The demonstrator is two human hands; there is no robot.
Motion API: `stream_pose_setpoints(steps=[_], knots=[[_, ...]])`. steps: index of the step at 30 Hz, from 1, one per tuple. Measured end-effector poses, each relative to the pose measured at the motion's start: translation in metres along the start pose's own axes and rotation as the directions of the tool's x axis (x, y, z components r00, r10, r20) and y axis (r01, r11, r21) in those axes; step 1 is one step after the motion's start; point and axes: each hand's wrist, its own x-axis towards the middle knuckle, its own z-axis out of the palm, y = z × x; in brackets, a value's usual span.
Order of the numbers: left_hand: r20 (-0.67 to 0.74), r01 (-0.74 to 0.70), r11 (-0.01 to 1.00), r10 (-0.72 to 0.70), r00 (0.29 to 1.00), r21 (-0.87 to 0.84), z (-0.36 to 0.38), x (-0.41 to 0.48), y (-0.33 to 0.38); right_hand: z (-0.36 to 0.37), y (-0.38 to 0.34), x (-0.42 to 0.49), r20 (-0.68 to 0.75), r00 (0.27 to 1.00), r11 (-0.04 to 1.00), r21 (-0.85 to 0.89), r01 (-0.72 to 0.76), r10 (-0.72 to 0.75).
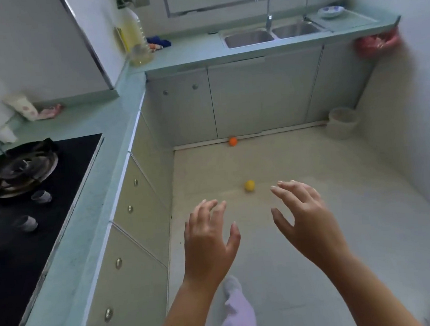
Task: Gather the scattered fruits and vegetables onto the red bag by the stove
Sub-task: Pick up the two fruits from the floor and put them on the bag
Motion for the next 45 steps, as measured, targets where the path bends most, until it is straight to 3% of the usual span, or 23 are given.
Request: stream_pose_setpoints(steps=[15, 25, 32, 39, 45], knots=[[0.031, 0.004, 0.995, -0.001, 1.000, -0.098, 0.120, 0.217, -0.075, 0.084, 0.076, 0.215, 0.012, 0.998, 0.996, -0.066, -0.062, 0.063], [0.071, 0.029, 0.997, -0.024, 0.997, -0.073, 0.185, 0.303, -0.108, 0.139, 0.122, 0.311, 0.029, 0.998, 0.998, -0.031, -0.058, 0.059], [0.122, 0.028, 0.998, -0.021, 0.992, -0.055, 0.260, 0.391, -0.119, 0.182, 0.193, 0.409, 0.033, 0.995, 0.995, -0.012, -0.096, 0.097], [0.108, -0.002, 0.990, 0.018, 0.994, -0.144, 0.327, 0.522, -0.098, 0.197, 0.260, 0.511, 0.006, 0.994, 0.994, 0.009, -0.110, 0.110], [0.140, -0.009, 0.988, 0.032, 0.990, -0.157, 0.368, 0.571, -0.104, 0.207, 0.299, 0.561, -0.013, 0.988, 0.988, -0.002, -0.155, 0.155]])
